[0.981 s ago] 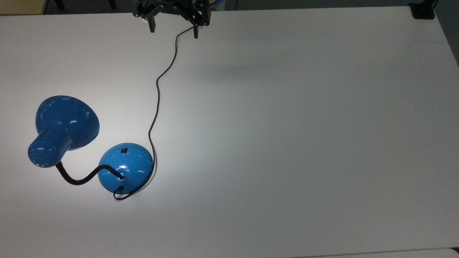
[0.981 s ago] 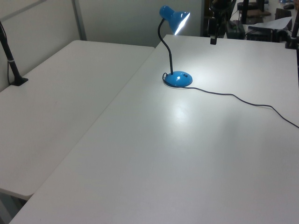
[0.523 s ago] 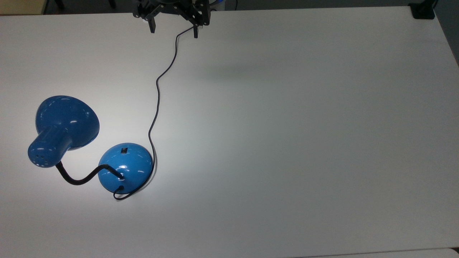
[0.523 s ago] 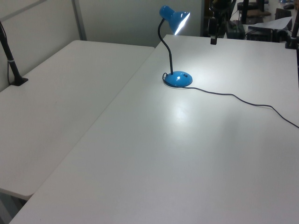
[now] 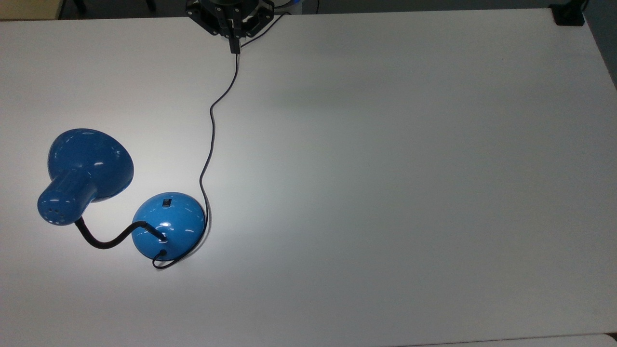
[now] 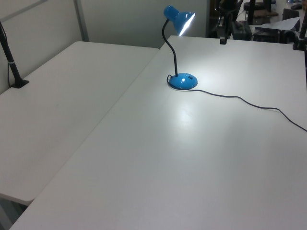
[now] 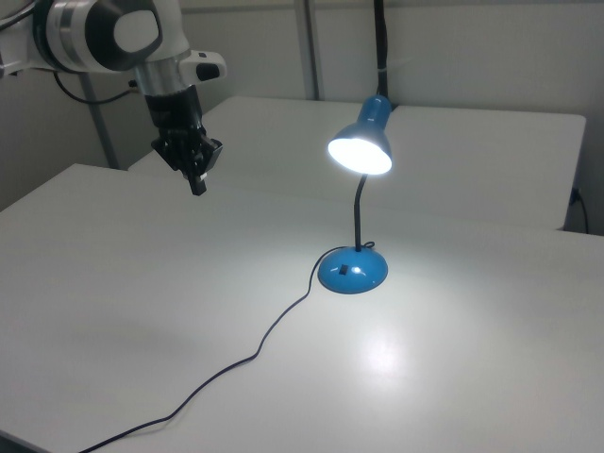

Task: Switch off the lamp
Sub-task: 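Move the gripper over the blue lamp base toward its black switch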

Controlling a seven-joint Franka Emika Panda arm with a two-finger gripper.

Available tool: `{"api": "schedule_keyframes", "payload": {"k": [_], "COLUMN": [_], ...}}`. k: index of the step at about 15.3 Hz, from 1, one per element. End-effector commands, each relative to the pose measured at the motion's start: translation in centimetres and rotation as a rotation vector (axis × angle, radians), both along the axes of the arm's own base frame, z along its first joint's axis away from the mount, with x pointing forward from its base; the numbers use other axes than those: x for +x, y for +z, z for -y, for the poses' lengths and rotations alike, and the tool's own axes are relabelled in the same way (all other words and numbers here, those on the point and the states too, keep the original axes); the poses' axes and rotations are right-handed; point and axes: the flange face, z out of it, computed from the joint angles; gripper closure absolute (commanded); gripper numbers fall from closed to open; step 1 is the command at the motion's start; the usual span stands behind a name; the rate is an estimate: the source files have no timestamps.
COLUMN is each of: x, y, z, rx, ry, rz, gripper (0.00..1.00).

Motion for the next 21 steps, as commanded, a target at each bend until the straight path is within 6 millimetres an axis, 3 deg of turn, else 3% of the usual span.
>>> {"api": "schedule_keyframes", "payload": {"k": [1,5,8,12,15,21], "x": [-0.1,1.1,2.5,4.4,4.7,7.1], "y": [0.2,-0.1,-2.1,-6.5,-9.4,-15.9], "z": [0.1,3.1,6.2,9.9,10.6,11.7], "rx": [0.010,0.006,-0.004,-0.017,-0.021,-0.032], "ry": [0.055,0.018,-0.029,-0.081,-0.088,-0.106], "rz": [-0.011,0.067,0.131,0.165,0.193,0.231], "gripper": [1.00,1.00,1.00,1.00,1.00,1.00]}}
